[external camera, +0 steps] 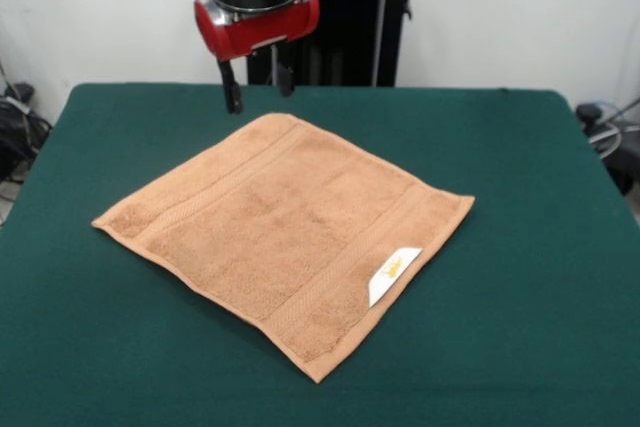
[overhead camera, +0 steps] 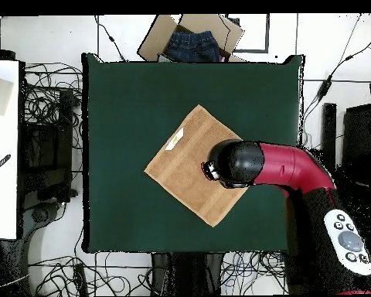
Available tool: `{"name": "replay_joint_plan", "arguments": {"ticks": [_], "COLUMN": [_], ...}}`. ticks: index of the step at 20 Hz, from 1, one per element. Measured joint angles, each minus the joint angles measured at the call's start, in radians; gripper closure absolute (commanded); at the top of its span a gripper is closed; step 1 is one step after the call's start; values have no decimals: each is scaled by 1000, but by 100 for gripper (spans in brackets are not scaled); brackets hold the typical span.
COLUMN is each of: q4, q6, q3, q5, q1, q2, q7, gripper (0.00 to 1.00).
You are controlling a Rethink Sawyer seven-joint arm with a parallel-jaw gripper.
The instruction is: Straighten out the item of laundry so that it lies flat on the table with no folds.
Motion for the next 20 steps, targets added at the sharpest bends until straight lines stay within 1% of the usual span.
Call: {"name": "replay_joint_plan", "arguments": {"ticks": [8, 20], "q4": [36, 96], "q6": [-18, -49], "q3": [-3, -8], "q5": [12, 21], "q1": [-4, -7], "q2": [-3, -44], "q7": [0, 0], "gripper": [0, 0]}}
